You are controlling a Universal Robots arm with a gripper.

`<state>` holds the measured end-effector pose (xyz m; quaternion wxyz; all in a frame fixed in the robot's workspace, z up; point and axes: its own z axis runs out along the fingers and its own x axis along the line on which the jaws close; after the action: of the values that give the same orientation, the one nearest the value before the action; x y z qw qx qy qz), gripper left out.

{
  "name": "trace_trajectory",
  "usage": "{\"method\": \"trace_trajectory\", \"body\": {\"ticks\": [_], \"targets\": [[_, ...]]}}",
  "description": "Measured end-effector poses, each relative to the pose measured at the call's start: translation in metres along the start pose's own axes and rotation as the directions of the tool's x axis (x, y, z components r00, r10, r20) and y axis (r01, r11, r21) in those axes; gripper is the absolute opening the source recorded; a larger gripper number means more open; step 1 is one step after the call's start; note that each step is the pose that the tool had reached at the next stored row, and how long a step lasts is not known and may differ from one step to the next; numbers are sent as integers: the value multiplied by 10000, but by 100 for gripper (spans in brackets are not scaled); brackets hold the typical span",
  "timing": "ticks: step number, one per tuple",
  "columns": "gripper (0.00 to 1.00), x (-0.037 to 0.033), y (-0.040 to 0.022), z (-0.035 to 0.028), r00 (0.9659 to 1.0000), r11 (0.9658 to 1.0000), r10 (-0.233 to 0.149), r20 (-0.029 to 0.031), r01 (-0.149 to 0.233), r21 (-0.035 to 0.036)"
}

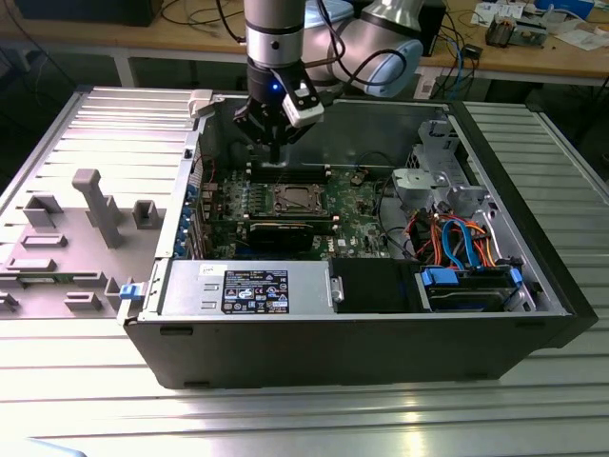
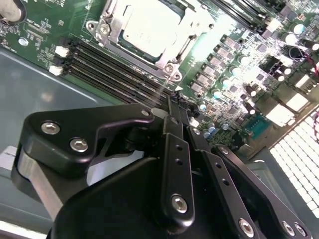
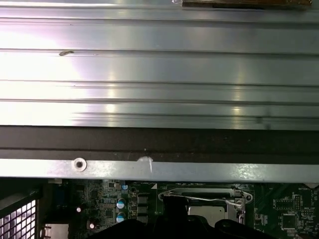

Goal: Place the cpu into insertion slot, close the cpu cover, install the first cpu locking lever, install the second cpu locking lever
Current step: 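Install the first cpu locking lever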

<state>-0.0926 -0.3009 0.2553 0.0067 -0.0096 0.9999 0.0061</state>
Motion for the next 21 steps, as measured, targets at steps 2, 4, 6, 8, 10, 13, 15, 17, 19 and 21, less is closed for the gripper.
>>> {"method": "trace_trajectory", "body": {"ticks": [2, 4, 6, 8, 10, 13, 15, 17, 19, 21], "targets": [[11, -21, -1, 3, 10000, 10000, 2, -1, -2, 5], [11, -22, 0, 4, 10000, 10000, 1, 0, -1, 4], [11, -22, 0, 4, 10000, 10000, 1, 0, -1, 4], [11, -22, -1, 4, 10000, 10000, 1, 0, -1, 5], [11, -22, -1, 4, 10000, 10000, 0, -1, 0, 5], [11, -22, 0, 5, 10000, 10000, 0, -1, 0, 5], [11, -22, 0, 12, 10000, 9999, 4, 3, -4, -111], [11, -25, -1, 23, 10000, 9997, 30, 6, -30, -229], [11, -25, -2, 45, 10000, 9997, 46, 6, -46, -243], [11, -30, -3, 64, 10000, 9997, 52, 4, -51, -243]]}}
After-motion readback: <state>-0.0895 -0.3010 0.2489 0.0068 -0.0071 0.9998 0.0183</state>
